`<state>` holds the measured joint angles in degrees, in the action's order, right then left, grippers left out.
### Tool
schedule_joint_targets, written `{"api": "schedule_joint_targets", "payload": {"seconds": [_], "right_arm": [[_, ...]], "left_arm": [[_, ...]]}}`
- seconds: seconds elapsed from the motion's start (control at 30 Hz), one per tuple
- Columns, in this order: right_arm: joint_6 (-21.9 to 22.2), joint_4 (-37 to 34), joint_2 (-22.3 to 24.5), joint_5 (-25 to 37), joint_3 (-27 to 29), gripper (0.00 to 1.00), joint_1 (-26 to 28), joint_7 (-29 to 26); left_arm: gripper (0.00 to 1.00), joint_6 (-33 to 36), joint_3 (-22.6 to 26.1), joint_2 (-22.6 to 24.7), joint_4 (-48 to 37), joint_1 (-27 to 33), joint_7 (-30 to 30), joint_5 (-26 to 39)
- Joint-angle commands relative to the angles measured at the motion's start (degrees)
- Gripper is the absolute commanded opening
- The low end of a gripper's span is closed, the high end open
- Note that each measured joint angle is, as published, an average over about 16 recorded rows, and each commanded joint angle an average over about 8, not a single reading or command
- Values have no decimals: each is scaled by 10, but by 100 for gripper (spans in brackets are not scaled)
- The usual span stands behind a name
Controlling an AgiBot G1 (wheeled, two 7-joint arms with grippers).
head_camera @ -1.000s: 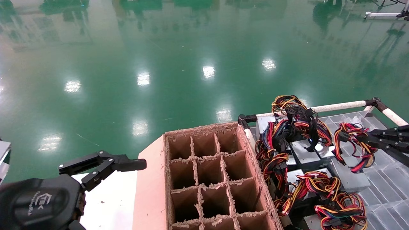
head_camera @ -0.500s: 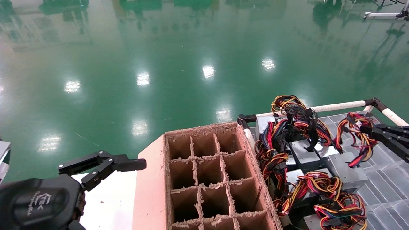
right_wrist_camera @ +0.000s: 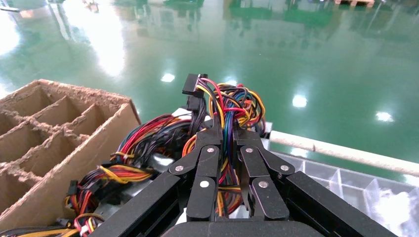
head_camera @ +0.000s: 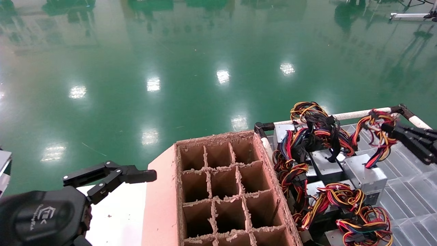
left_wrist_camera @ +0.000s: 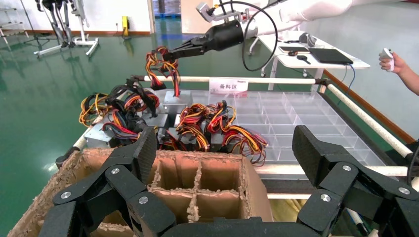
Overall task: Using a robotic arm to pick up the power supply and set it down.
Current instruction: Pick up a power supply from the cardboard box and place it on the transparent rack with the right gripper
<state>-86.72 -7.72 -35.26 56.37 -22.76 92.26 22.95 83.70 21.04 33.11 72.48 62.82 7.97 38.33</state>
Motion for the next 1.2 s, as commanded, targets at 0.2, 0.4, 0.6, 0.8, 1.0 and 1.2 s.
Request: {"api": "schedule_joint_targets", "payload": {"seconds": [0.2,0.4,0.6,0.8,1.0,1.2], "right_arm": [[-15,3,-4,-22,18,0,-38,-7],[-31,2,-3,-53,44,0,-82,-13],[-35,0,-1,-93,77,0,-137,-17],[-32,-8,-2,-142,117,0,-195,-23],[-24,-23,-14,-200,162,0,-248,-39],[-11,-19,-36,-247,198,0,-284,-57]], "left_arm": [[100,0,0,0,0,0,0,0],[100,0,0,0,0,0,0,0],[100,0,0,0,0,0,0,0],[100,0,0,0,0,0,0,0],[100,0,0,0,0,0,0,0],[100,0,0,0,0,0,0,0]]}}
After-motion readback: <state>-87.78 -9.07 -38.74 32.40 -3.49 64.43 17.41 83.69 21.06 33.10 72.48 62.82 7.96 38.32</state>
